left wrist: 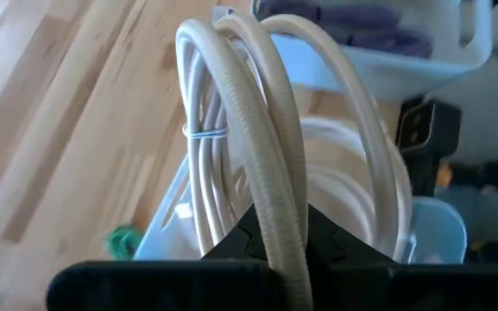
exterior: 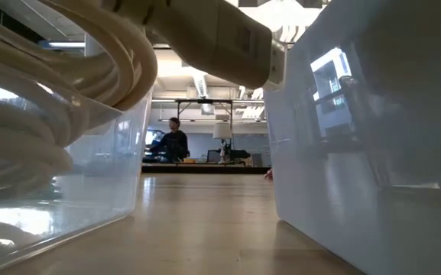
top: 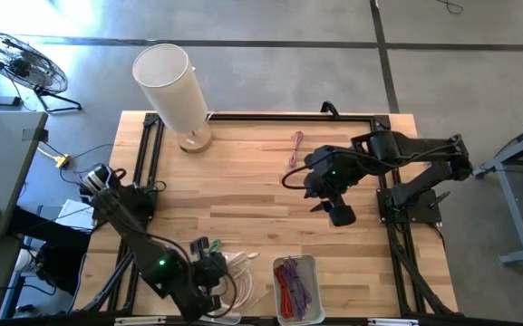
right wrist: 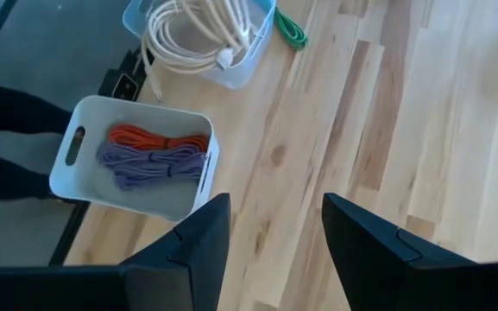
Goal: Pick & Place USB Port
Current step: Put the pink HDMI cable into the transparent bin, then put the pink USB cable into the gray bin
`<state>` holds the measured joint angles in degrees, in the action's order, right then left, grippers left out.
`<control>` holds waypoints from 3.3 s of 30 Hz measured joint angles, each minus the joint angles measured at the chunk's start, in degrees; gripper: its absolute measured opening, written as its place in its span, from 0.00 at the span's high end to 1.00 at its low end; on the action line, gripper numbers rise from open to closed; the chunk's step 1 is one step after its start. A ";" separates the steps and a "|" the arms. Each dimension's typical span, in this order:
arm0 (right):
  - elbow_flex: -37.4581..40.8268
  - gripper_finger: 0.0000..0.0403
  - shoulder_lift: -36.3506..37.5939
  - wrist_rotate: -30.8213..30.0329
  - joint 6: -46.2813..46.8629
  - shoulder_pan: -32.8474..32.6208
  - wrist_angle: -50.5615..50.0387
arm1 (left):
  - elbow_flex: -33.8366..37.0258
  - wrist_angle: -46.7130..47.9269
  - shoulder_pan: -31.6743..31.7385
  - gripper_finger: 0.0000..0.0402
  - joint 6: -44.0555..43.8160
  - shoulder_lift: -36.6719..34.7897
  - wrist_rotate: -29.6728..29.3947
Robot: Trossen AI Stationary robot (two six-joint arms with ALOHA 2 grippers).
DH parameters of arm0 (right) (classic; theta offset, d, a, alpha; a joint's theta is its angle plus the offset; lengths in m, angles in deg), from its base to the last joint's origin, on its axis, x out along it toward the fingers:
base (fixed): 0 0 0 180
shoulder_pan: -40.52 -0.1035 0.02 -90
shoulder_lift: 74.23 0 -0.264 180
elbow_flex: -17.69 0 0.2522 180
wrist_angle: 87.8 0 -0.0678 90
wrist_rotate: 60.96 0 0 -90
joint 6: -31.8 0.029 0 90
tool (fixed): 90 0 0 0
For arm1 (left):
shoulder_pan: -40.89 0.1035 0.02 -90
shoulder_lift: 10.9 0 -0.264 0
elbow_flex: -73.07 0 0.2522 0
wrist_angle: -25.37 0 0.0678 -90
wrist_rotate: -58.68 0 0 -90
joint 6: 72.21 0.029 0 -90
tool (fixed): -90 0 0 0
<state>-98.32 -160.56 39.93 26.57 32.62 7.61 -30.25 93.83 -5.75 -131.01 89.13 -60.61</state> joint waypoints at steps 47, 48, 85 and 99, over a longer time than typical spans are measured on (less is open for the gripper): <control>-0.01 0.56 0.02 6.24 -6.85 5.01 -1.45 | -13.64 11.42 1.32 0.84 -1.32 18.31 21.03; -0.01 0.56 0.02 6.24 -6.85 4.99 -1.53 | -13.64 11.51 1.35 0.81 -1.49 18.31 21.48; -0.03 0.56 0.04 6.24 -7.68 4.97 -4.11 | -13.64 8.21 7.26 0.62 7.54 5.34 25.81; -0.03 0.56 0.04 -2.45 -7.24 4.96 -13.51 | -13.71 8.40 7.25 0.62 14.05 -4.35 -15.82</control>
<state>-98.35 -160.51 37.48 19.33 37.58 -5.90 -43.95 102.23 1.49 -116.96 84.78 -76.43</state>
